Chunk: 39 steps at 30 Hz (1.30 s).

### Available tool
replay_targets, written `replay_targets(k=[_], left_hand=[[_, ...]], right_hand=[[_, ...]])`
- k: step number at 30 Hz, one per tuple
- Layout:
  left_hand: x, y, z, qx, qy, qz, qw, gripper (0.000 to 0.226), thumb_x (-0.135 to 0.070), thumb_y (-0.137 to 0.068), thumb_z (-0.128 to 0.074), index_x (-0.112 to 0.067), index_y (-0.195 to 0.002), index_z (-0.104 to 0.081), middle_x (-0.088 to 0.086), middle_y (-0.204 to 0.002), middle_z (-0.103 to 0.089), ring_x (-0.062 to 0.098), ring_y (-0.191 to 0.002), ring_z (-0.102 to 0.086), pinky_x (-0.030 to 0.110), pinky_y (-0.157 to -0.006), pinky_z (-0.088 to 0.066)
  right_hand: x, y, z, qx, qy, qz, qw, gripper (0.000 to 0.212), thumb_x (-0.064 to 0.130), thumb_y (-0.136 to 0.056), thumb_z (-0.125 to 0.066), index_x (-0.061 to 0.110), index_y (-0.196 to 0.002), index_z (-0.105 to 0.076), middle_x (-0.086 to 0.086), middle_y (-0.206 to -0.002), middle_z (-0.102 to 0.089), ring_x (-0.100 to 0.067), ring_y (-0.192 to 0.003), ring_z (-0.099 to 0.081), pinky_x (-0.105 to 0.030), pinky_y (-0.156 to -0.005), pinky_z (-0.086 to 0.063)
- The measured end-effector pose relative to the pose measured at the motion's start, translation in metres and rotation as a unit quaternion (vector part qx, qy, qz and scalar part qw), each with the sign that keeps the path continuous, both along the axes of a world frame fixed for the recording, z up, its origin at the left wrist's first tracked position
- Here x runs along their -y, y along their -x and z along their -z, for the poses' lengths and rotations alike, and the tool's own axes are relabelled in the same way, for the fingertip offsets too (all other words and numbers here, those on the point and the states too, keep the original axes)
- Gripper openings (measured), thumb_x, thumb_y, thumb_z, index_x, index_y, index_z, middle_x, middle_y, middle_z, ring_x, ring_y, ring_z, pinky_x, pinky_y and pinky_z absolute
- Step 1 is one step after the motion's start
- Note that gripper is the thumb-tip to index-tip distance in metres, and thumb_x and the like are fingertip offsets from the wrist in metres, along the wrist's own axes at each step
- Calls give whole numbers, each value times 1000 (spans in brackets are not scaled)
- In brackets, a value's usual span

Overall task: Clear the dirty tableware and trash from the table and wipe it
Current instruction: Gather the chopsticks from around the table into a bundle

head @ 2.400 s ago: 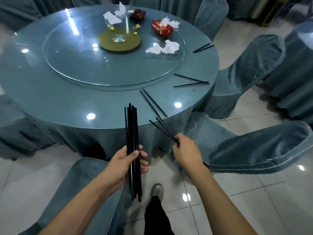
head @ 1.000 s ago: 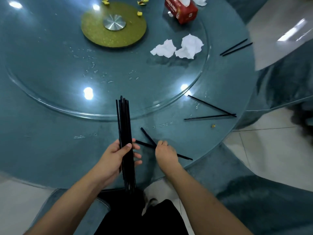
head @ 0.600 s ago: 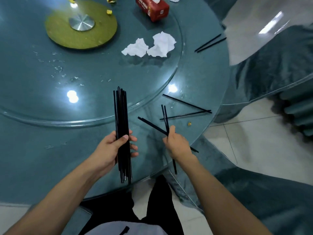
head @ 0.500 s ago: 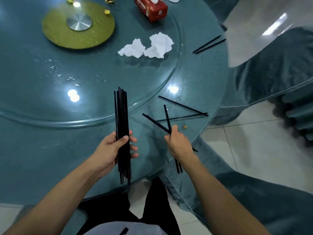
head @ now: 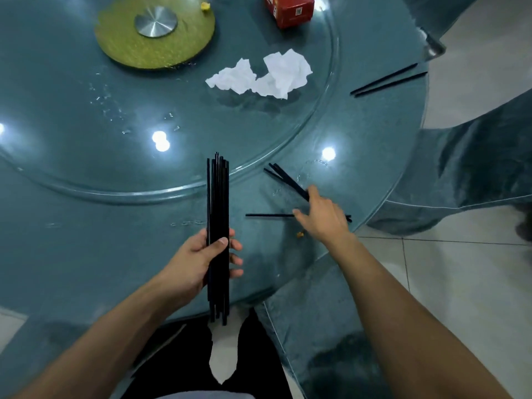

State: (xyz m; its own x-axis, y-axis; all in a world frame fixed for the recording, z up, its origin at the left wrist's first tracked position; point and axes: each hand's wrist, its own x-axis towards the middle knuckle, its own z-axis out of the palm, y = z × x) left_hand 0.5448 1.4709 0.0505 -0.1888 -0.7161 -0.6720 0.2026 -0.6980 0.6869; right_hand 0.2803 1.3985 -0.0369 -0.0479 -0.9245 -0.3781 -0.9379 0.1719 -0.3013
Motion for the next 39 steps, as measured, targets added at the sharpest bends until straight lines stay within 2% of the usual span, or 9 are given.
replay_targets(k=[2, 6, 10, 14, 24, 30, 32, 35, 39], left_hand=[[-1, 4, 2, 9, -3, -11, 1000, 17, -3, -105, -42, -3, -114, -56, 11, -89, -67, 22, -69, -67, 39, -63, -63], [-3, 6, 5, 22, -11, -28, 999, 17, -3, -105, -42, -1, -116, -55, 10, -89, -68, 23, -70, -66, 40, -64, -63], [-4, 9, 6, 17, -15, -39, 999, 17, -3, -104, -42, -2, -115, -55, 10, -88, -68, 23, -69, -66, 41, -65, -63], [-5, 14, 8, 19, -13, -35, 999, 18, -3, -104, -42, -1, -116, -56, 12, -90, -67, 26, -72, -65, 42, -65, -62], [-14, 11, 1, 20, 1, -44, 999, 18, -2, -105, -42, 0, -117, -55, 13, -91, -67, 26, -72, -65, 41, -65, -62], [-28, 5, -4, 14, 6, -18, 1000, 17, -2, -105, -42, 0, -116, -56, 13, -90, -67, 25, -69, -66, 40, -63, -62], [-34, 3, -6, 4, 5, 1, 1000, 17, -3, -104, -43, 0, -116, -56, 12, -89, -67, 24, -69, -66, 40, -62, -62], [-46, -4, -9, -13, 10, 41, 999, 17, -3, -104, -45, 0, -116, -56, 12, -90, -68, 25, -69, -66, 39, -61, -61], [-69, -17, -13, -36, 14, 84, 996, 17, -3, -105, -44, -2, -115, -58, 13, -92, -67, 25, -70, -66, 39, -61, -61]], right_hand=[[12, 5, 5, -1, -27, -29, 999, 56, 50, -91, -64, 18, -126, -36, -13, -104, -65, -37, -97, -64, -46, -83, -53], [27, 7, 17, -4, -49, -52, 997, 67, 52, -87, -70, 16, -132, -36, -13, -106, -64, -35, -99, -63, -45, -84, -53], [39, 8, 24, -6, -58, -73, 996, 54, 41, -94, -65, 10, -131, -41, -16, -118, -63, -37, -108, -61, -44, -86, -51], [40, 10, 25, -15, -82, -103, 991, 49, 29, -100, -59, 5, -139, -43, -17, -140, -43, -37, -119, -55, -44, -97, -47], [35, 6, 28, -57, -77, -172, 980, 28, 13, -102, -44, 0, -127, -43, -22, -128, -50, -40, -112, -58, -48, -93, -49], [5, 6, -1, -43, -37, -81, 995, 32, 26, -103, -42, 2, -124, -43, -22, -112, -63, -38, -100, -61, -39, -72, -41], [-17, 3, -17, -49, -16, -29, 998, 34, 31, -102, -44, 4, -122, -45, -20, -109, -65, -38, -100, -62, -39, -72, -41], [-59, -5, -33, -58, -3, 32, 998, 25, 27, -102, -45, 7, -116, -47, -19, -106, -66, -38, -97, -63, -38, -70, -40], [-121, -19, -43, -26, -14, 127, 992, 26, 27, -105, -42, 6, -115, -52, -22, -109, -66, -41, -101, -63, -40, -73, -42]])
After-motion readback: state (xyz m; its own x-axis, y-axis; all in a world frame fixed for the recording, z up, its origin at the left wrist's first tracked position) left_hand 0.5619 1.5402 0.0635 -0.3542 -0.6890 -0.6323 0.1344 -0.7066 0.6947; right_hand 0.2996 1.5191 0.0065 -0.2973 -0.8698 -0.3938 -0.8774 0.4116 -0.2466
